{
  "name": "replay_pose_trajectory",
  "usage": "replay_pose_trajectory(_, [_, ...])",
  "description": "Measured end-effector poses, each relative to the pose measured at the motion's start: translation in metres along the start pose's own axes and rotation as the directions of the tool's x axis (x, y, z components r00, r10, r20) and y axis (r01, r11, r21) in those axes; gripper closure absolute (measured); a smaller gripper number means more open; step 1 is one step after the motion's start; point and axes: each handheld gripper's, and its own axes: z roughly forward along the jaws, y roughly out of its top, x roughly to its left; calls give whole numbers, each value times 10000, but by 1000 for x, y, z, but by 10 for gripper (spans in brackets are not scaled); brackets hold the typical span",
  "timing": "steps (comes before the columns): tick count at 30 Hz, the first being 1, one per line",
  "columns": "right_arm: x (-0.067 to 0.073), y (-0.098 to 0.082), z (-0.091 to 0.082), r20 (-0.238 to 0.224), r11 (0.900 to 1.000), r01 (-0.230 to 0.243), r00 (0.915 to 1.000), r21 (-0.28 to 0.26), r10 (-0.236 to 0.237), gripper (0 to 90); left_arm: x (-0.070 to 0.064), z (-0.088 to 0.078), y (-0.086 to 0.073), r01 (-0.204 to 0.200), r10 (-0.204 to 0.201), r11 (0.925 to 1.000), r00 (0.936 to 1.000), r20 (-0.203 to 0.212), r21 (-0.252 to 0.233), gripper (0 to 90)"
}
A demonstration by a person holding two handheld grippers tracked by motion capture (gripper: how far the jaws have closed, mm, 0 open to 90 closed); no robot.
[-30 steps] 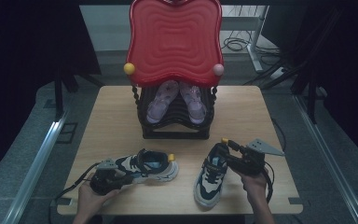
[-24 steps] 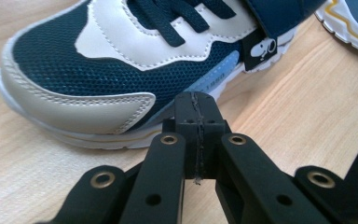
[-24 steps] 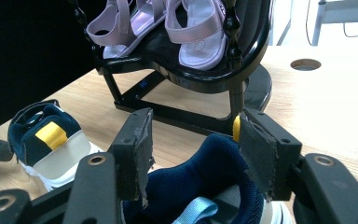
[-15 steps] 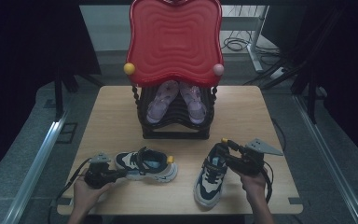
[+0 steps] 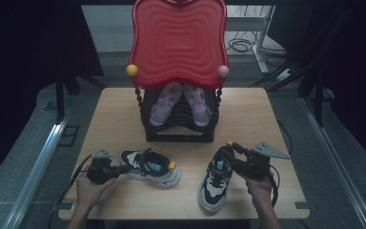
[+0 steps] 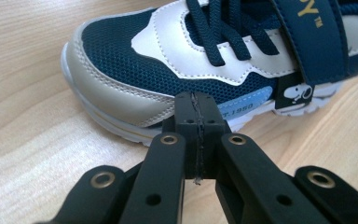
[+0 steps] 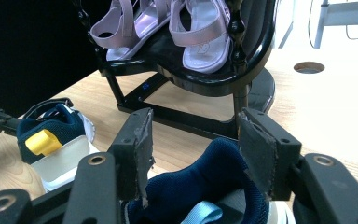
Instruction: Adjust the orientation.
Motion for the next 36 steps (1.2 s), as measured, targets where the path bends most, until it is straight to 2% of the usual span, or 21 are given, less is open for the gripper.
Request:
replay_pose_trajectory(12, [2, 0, 2, -29, 10000, 29, 10000, 30, -29, 452, 5, 4, 7, 76, -77, 9999, 9999, -137, -105, 892])
replay_pose_trajectory(13, [2, 0, 2, -39, 10000, 12, 10000, 19, -12, 452, 5, 3, 7, 42, -44, 9999, 9999, -165, -160, 884])
replay_pose_trajectory(14, [3, 0, 1, -219, 9999, -100, 9997, -37, 99, 454, 3, -3, 8, -160, 147, 9993, 9992, -377, -337, 865])
replay_pose_trajectory(16, [3, 1, 0, -285, 9999, -122, 9995, -81, 120, 456, 1, -7, 9, -197, 175, 9986, 9988, -451, -493, 850])
replay_pose_trajectory(18, [4, 2, 0, -302, 9999, -85, 9995, -88, 82, 458, -2, -16, 13, -380, 331, 9948, 9980, -534, -942, 801])
replay_pose_trajectory(19, [5, 2, 0, -384, 10000, -58, 9992, -67, 55, 459, -5, -25, 19, -484, 421, 9899, 9979, -502, -1330, 748])
replay_pose_trajectory(22, [6, 2, 1, -392, 10000, -43, 9992, -28, 42, 459, -9, -32, 26, -618, 566, 9866, 9976, -388, -1508, 670])
replay_pose_trajectory(23, [6, 2, 1, -392, 10000, -43, 9992, -28, 42, 459, -11, -34, 30, -661, 621, 9868, 9976, -313, -1479, 670])
replay_pose_trajectory(24, [7, 3, 1, -363, 10000, 19, 9993, -28, -20, 458, -13, -35, 34, -711, 684, 9872, 9974, -239, -1425, 605])
replay_pose_trajectory(25, [7, 3, 1, -363, 10000, 19, 9993, -28, -20, 458, -16, -36, 38, -780, 746, 9862, 9968, -286, -1463, 605])
replay_pose_trajectory(26, [8, 3, 1, -354, 9999, 120, 9993, 11, -119, 458, -20, -38, 45, -788, 743, 9837, 9967, -337, -1617, 573])
replay_pose_trajectory(28, [9, 3, 2, -368, 9998, 191, 9991, 43, -189, 458, -22, -39, 48, -788, 738, 9826, 9966, -360, -1681, 563])
replay_pose_trajectory(29, [12, 3, 3, -409, 9992, 379, 9985, 151, -372, 457, -25, -41, 55, -856, 765, 9818, 9953, -595, -1698, 539])
replay_pose_trajectory(30, [12, 3, 3, -409, 9992, 379, 9985, 151, -372, 457, -25, -41, 55, -856, 765, 9818, 9953, -595, -1698, 529])
replay_pose_trajectory(34, [23, 3, 8, -274, 9926, 1104, 9937, 505, -1091, 460, -27, -46, 60, -904, 770, 9760, 9942, -744, -1980, 501])
replay_pose_trajectory(35, [28, 4, 10, -537, 9899, 1301, 9904, 557, -1271, 521, -27, -45, 59, -887, 743, 9753, 9942, -774, -2025, 486])
replay_pose_trajectory(36, [28, 4, 10, -537, 9899, 1301, 9904, 557, -1271, 521, -26, -44, 58, -875, 732, 9756, 9943, -774, -2012, 486])
